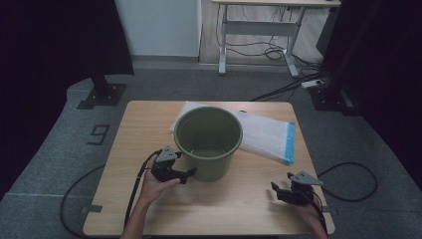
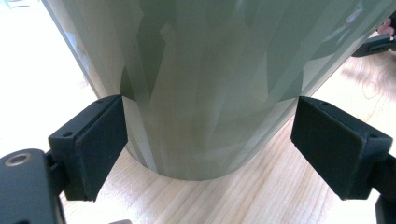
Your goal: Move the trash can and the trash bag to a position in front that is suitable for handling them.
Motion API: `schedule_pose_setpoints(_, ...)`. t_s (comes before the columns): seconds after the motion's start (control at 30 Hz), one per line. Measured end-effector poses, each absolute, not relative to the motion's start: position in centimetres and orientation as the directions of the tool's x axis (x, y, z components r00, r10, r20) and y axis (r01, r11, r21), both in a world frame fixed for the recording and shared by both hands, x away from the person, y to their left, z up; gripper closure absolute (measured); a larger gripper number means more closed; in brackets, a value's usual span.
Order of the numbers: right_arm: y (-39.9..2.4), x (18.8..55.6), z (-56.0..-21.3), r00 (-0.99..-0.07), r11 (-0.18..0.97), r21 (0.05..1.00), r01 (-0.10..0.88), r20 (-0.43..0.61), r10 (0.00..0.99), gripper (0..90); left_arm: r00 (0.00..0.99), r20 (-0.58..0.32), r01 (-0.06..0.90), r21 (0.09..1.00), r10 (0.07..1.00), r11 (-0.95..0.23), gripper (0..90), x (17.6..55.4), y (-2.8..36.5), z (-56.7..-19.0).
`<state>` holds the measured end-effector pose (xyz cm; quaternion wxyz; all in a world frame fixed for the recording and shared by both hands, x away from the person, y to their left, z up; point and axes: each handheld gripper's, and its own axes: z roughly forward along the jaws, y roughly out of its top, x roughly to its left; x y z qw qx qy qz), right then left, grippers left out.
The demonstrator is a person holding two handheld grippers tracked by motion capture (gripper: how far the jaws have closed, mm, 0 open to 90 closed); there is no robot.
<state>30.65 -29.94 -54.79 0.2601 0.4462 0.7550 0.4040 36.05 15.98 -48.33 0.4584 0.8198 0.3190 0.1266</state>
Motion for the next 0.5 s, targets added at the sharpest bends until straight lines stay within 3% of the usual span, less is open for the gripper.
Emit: schedule_pose_setpoints(0.5,-30.1,30.8,-54.8,-0.471,0.260,0.835,0.486,-0.001,0.882,20.7,0.741,-0.089,0.414,0.841,0.666,-0.348,12.6,33.6,18.4,-47.7)
